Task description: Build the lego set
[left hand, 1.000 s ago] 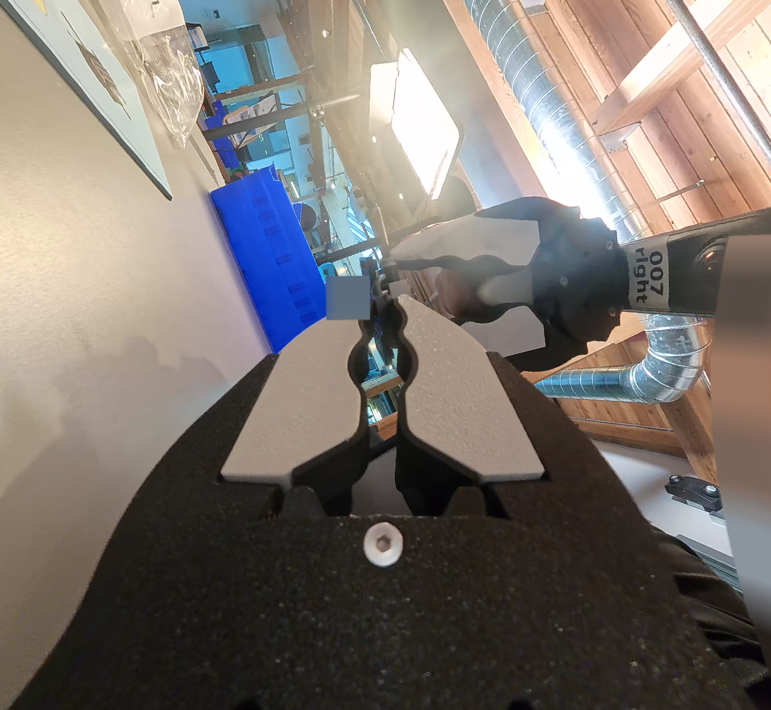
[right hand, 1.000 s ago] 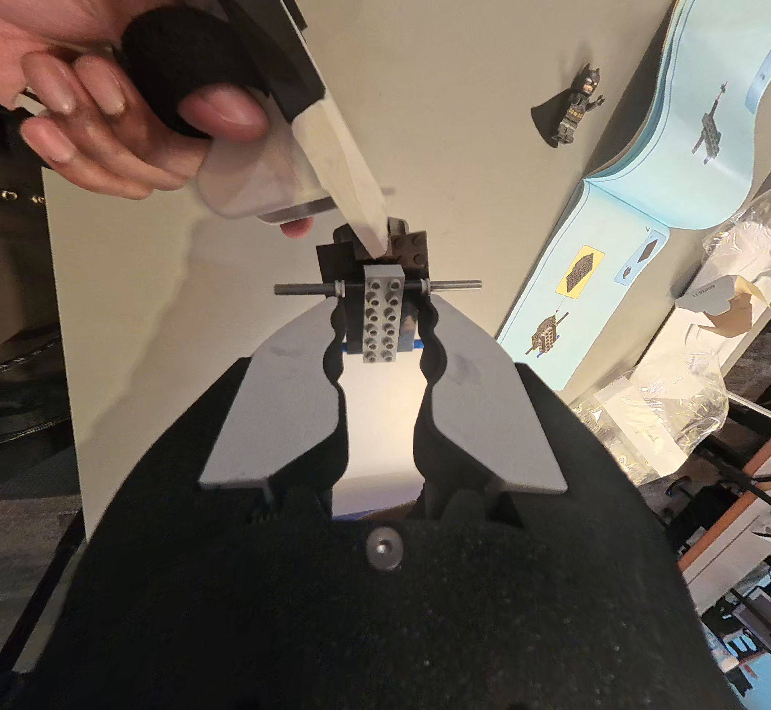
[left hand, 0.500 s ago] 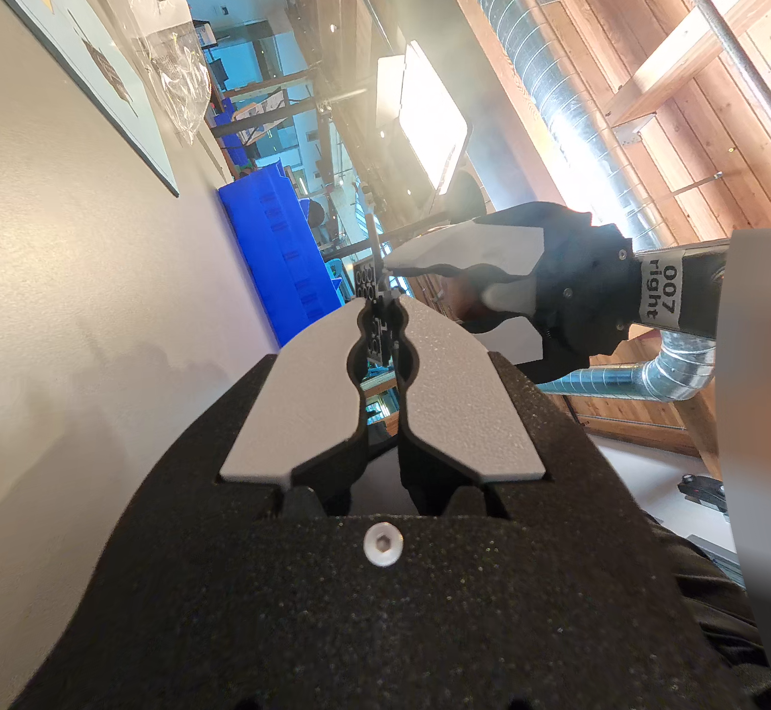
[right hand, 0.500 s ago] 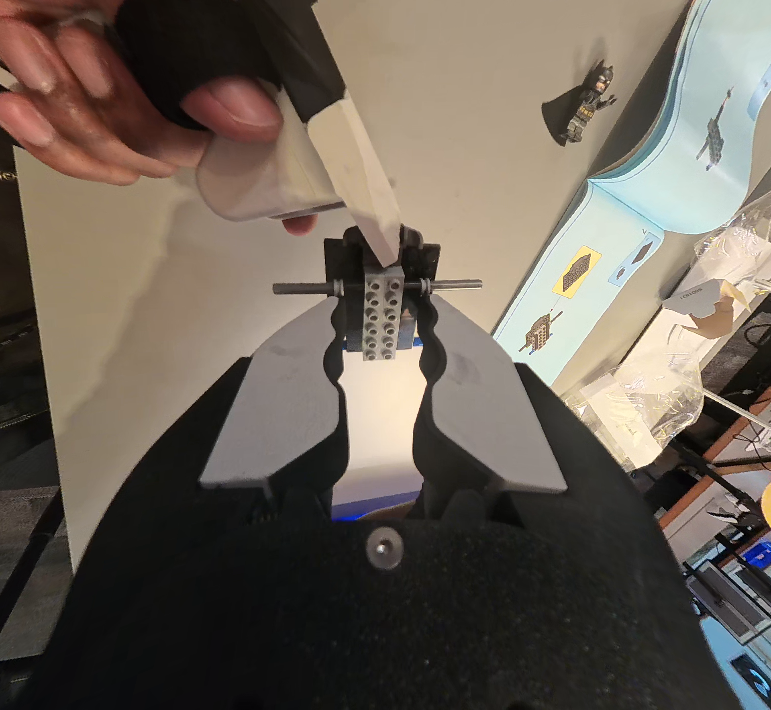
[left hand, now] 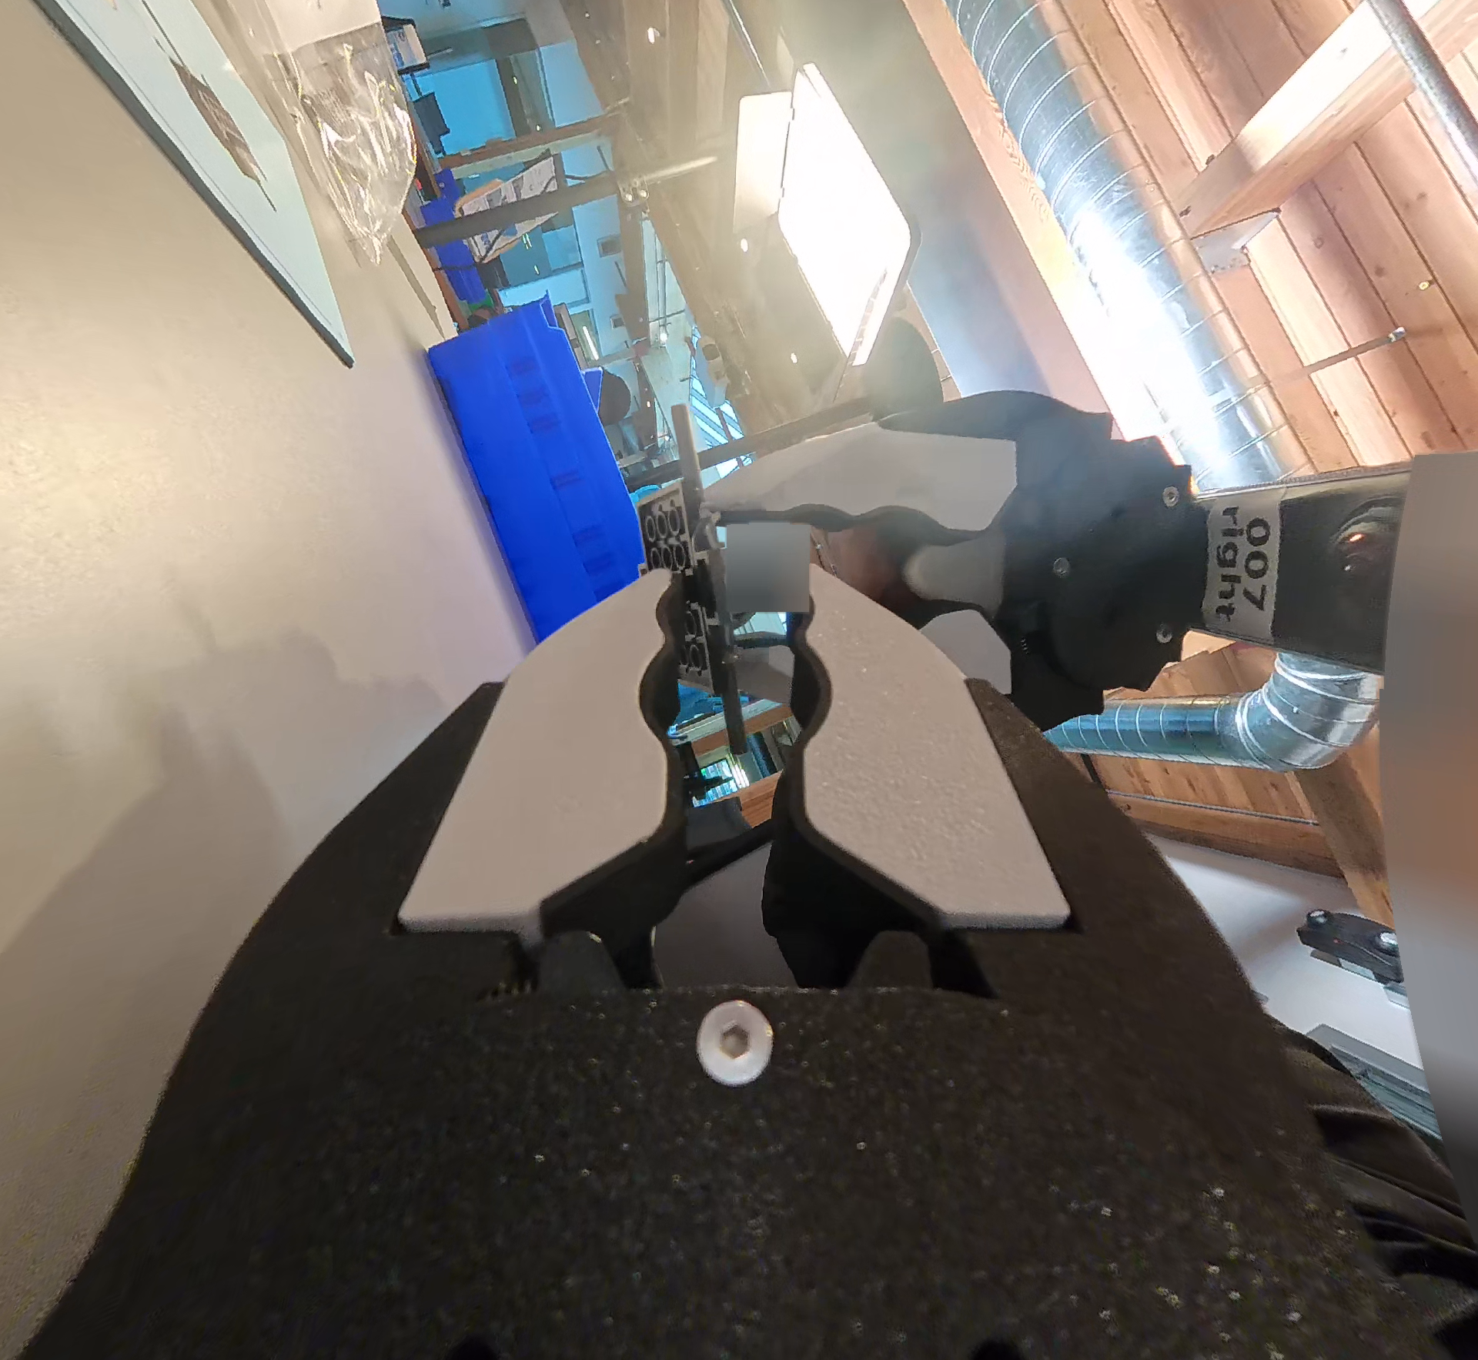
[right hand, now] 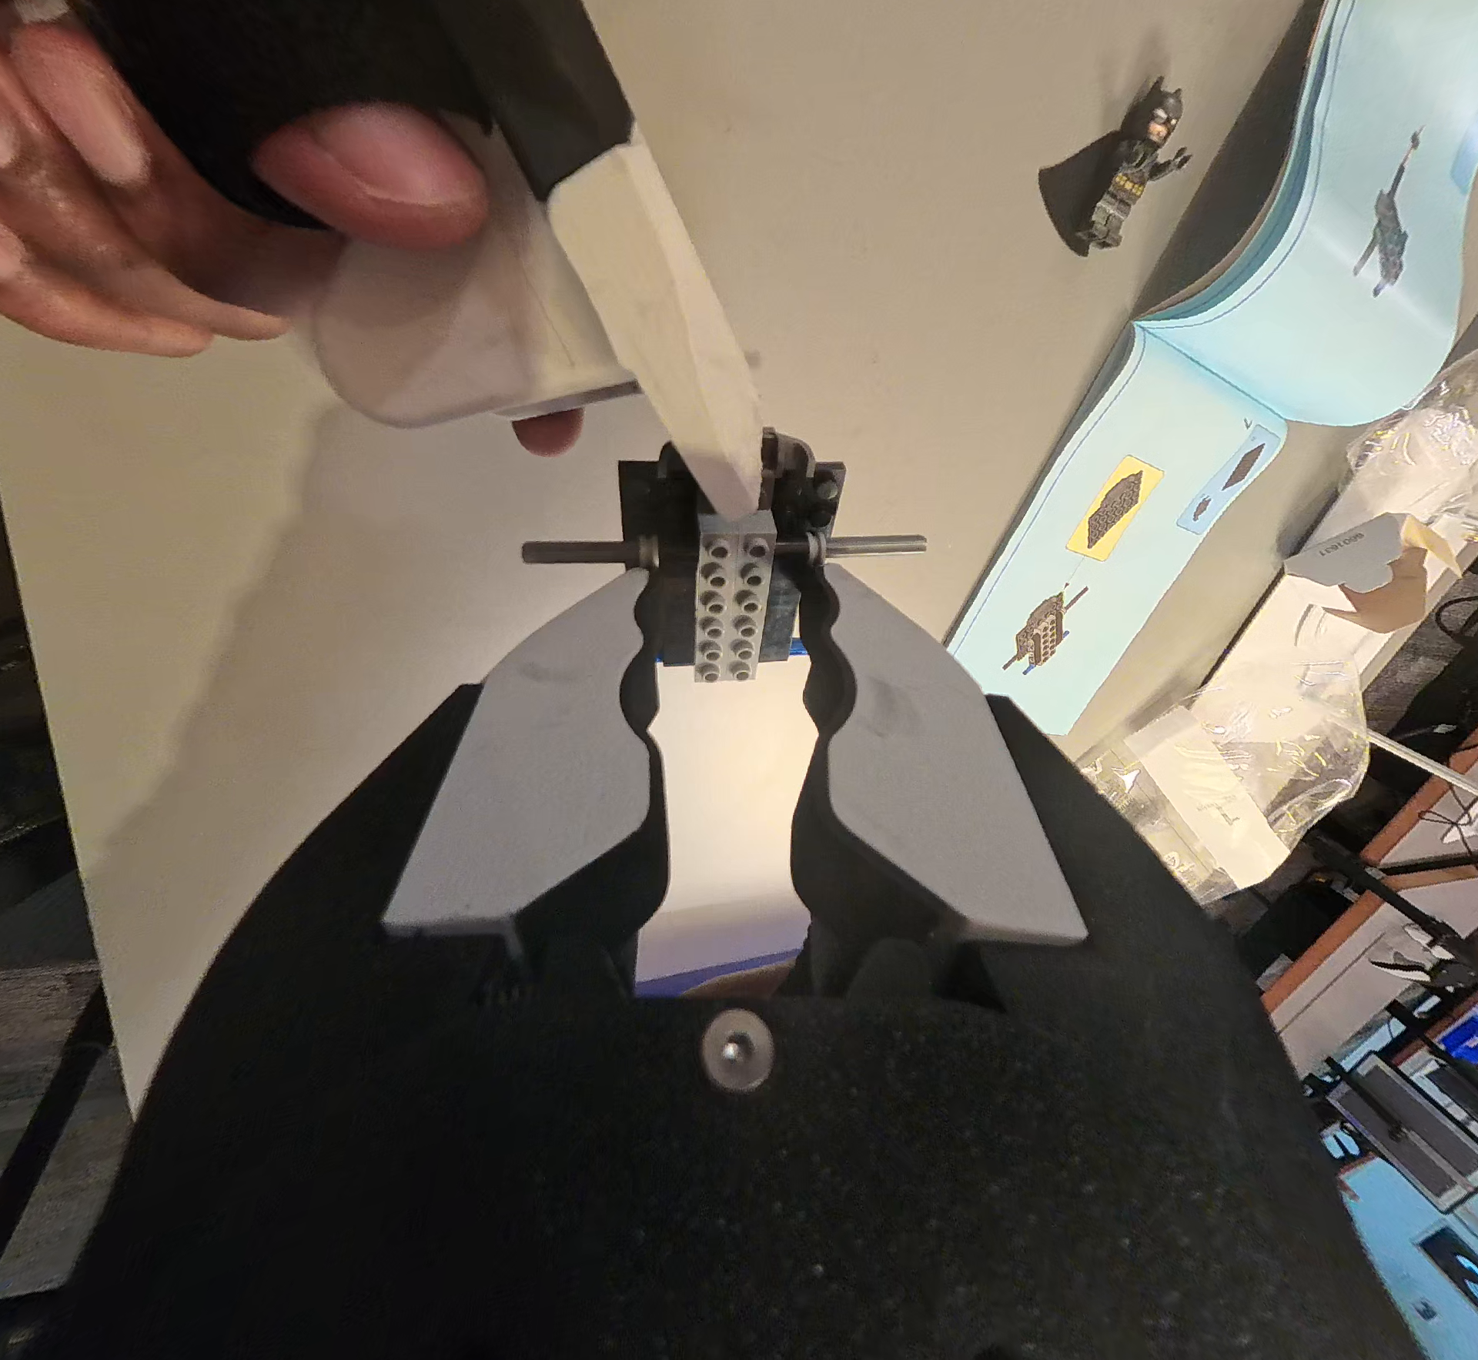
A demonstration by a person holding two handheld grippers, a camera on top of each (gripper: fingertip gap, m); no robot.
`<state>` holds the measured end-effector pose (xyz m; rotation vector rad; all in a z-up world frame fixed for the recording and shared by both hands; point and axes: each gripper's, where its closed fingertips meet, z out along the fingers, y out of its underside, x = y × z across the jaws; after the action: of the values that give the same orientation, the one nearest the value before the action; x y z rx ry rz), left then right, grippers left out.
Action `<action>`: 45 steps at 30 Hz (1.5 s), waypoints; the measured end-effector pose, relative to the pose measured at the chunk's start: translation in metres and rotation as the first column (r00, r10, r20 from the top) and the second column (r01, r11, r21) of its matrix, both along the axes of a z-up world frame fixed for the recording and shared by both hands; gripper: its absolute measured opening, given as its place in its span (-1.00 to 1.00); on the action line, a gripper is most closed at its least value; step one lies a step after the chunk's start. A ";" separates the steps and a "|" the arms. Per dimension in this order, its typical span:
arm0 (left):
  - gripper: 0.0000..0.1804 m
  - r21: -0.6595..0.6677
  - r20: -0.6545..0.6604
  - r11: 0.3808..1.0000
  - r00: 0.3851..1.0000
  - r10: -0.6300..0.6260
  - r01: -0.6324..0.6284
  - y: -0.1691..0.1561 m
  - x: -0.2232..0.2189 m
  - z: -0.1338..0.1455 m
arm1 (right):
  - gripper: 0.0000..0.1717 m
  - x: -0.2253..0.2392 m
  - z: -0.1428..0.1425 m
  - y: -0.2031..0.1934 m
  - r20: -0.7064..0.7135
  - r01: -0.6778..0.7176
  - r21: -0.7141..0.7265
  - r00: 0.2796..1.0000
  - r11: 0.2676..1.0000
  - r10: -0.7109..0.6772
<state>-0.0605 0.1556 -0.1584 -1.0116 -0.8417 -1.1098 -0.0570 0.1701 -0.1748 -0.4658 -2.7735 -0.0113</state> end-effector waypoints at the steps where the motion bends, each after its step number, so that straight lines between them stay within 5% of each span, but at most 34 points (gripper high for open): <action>1: -0.72 -0.004 -0.003 1.000 1.000 -0.004 0.004 0.000 0.000 0.000 | -0.61 0.000 -0.001 0.000 0.001 0.001 0.001 1.000 1.000 -0.001; 14: -0.66 -0.026 -0.081 0.999 0.996 0.037 -0.039 -0.003 -0.002 0.002 | -0.62 -0.004 0.000 -0.002 -0.025 0.001 0.009 1.000 1.000 0.000; 35: -0.88 -0.150 -0.347 0.957 0.920 0.184 -0.249 -0.009 -0.005 0.006 | -0.62 -0.005 0.009 -0.010 -0.159 -0.023 -0.008 0.987 1.000 0.022; 45: -0.75 -0.128 -0.323 0.971 0.934 0.154 -0.204 -0.011 -0.003 0.009 | -0.61 -0.008 0.007 -0.012 -0.154 -0.033 -0.016 0.988 0.999 0.031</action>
<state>-0.0637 0.1444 -0.1494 -1.1818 -0.7569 -0.7109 -0.0649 0.1583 -0.1678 -0.4085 -2.6307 0.0553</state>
